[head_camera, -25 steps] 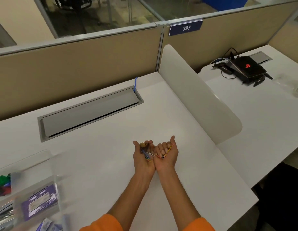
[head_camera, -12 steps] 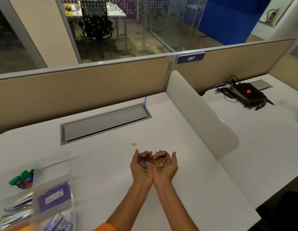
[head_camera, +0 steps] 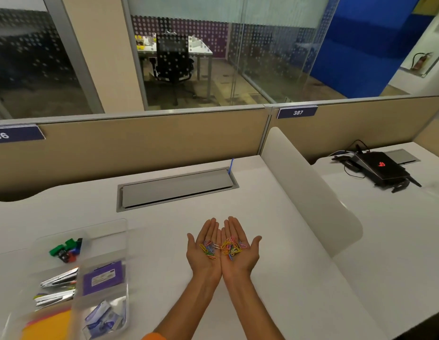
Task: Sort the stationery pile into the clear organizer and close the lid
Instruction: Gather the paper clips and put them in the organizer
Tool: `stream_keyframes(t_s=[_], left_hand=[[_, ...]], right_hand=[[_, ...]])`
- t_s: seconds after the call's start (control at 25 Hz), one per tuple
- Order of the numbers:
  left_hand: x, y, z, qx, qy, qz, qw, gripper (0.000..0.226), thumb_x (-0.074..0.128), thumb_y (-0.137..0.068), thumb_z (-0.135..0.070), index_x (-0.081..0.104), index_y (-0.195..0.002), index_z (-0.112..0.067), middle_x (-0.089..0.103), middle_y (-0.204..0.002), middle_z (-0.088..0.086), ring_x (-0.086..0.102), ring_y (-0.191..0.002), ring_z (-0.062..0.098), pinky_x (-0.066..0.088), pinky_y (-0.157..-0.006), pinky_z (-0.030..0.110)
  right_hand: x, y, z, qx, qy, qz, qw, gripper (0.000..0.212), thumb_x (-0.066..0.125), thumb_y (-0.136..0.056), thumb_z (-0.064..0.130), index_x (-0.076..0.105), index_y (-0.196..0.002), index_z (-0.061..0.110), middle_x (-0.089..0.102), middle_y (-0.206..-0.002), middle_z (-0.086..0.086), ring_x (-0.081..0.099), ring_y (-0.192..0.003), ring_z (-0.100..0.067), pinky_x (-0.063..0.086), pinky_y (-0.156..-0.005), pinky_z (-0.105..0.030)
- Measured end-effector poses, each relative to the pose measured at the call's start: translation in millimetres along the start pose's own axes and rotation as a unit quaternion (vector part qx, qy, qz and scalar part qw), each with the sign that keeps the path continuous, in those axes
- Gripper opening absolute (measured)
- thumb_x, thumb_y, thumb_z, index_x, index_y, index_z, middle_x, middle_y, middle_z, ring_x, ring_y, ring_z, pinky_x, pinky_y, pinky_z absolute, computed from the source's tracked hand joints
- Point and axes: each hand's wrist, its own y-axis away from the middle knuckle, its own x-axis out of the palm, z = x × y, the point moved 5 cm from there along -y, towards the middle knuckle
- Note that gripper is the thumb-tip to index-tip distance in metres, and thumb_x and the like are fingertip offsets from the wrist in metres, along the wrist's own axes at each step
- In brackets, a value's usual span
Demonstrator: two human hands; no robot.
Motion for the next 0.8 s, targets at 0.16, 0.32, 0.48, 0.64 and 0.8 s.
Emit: stream_keyframes(t_s=[0.16,0.32,0.48,0.64,0.8], left_hand=[[3.0,13.1,-37.0,0.035,0.006,0.0,0.999,0.062,0.032,-0.102,-0.049,0.054,-0.133,0.0,0.06,-0.133,0.016,0.054,-0.125,0.028,0.037,-0.112,0.041],[-6.5,23.0,-89.7,0.08,0.004,-0.008,0.997,0.061,0.028,-0.103,-0.048,0.054,-0.134,-0.001,0.059,-0.135,0.014,0.053,-0.126,0.028,0.034,-0.114,0.042],[-26.4,30.6,-148.5,0.119,0.001,-0.035,0.992,0.06,0.026,-0.104,-0.045,0.054,-0.134,-0.002,0.057,-0.137,0.014,0.053,-0.127,0.028,0.031,-0.117,0.044],[-50.0,35.4,-206.3,0.149,0.009,-0.062,0.987,0.059,0.026,-0.104,-0.046,0.055,-0.133,-0.004,0.058,-0.136,0.013,0.058,-0.117,0.025,0.035,-0.113,0.043],[-75.5,31.4,-253.7,0.159,0.021,-0.092,0.983,0.061,0.025,-0.104,-0.046,0.052,-0.136,-0.002,0.052,-0.142,0.015,0.051,-0.127,0.029,0.031,-0.116,0.044]], right_hand=[[18.3,6.1,-30.4,0.021,0.011,0.017,1.0,0.076,0.03,-0.094,0.064,0.064,-0.122,0.002,0.062,-0.13,-0.015,0.054,-0.125,-0.028,0.047,-0.102,-0.04],[41.4,16.2,-80.4,0.058,0.042,0.03,0.997,0.074,0.026,-0.097,0.06,0.055,-0.131,0.002,0.058,-0.135,-0.014,0.051,-0.128,-0.028,0.039,-0.107,-0.041],[55.7,26.2,-142.3,0.094,0.095,0.041,0.99,0.065,0.024,-0.1,0.054,0.055,-0.132,0.006,0.056,-0.138,-0.011,0.051,-0.127,-0.03,0.04,-0.104,-0.045],[65.4,31.0,-206.5,0.131,0.125,0.044,0.983,0.066,0.025,-0.099,0.055,0.054,-0.134,0.008,0.056,-0.138,-0.011,0.051,-0.127,-0.032,0.034,-0.112,-0.049],[68.8,27.1,-263.4,0.163,0.135,0.017,0.977,0.068,0.028,-0.098,0.057,0.055,-0.131,0.004,0.054,-0.139,-0.016,0.051,-0.127,-0.034,0.033,-0.113,-0.049]])
